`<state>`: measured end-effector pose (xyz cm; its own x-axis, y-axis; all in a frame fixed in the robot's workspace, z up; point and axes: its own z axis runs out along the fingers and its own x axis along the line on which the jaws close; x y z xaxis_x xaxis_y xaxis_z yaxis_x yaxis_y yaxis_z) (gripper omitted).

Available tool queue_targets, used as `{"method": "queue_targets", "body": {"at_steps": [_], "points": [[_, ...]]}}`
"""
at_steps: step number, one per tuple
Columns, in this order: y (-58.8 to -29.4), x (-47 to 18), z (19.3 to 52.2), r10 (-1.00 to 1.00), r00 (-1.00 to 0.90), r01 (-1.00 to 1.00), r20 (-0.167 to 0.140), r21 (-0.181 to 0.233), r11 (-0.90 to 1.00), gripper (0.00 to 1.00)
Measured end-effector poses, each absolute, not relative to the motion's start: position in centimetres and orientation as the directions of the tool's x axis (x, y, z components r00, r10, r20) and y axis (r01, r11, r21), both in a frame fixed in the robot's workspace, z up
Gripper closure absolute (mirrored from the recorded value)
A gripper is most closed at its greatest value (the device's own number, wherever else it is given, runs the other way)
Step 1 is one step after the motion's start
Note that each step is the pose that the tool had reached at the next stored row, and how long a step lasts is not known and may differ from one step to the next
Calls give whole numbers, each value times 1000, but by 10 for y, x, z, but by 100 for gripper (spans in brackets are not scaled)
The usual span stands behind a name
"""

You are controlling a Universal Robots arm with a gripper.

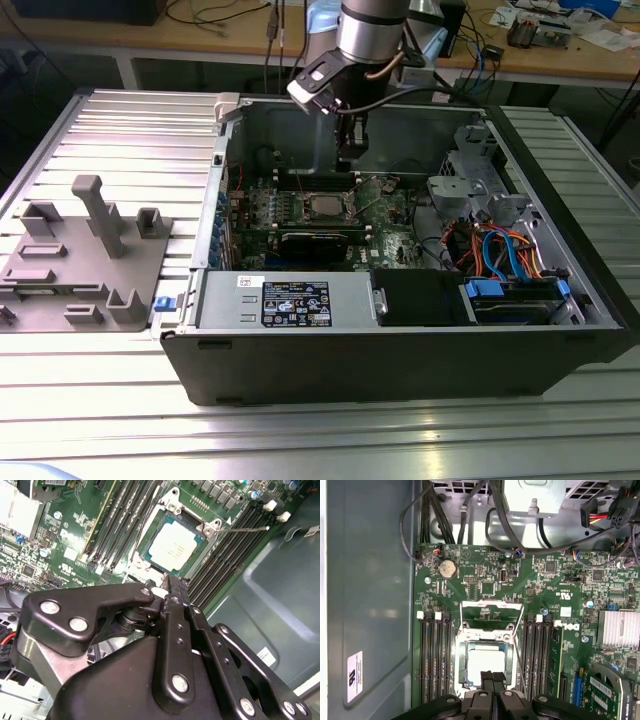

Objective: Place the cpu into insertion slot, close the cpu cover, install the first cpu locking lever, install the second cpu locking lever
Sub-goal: 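Close the cpu cover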

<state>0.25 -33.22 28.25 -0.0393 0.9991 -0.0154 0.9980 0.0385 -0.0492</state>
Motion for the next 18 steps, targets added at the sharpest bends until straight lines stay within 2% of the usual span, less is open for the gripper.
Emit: {"method": "queue_targets", "body": {"at_steps": [18], "points": [[-332, 20, 282, 999, -39, 998, -15, -50, 38, 89]]}}
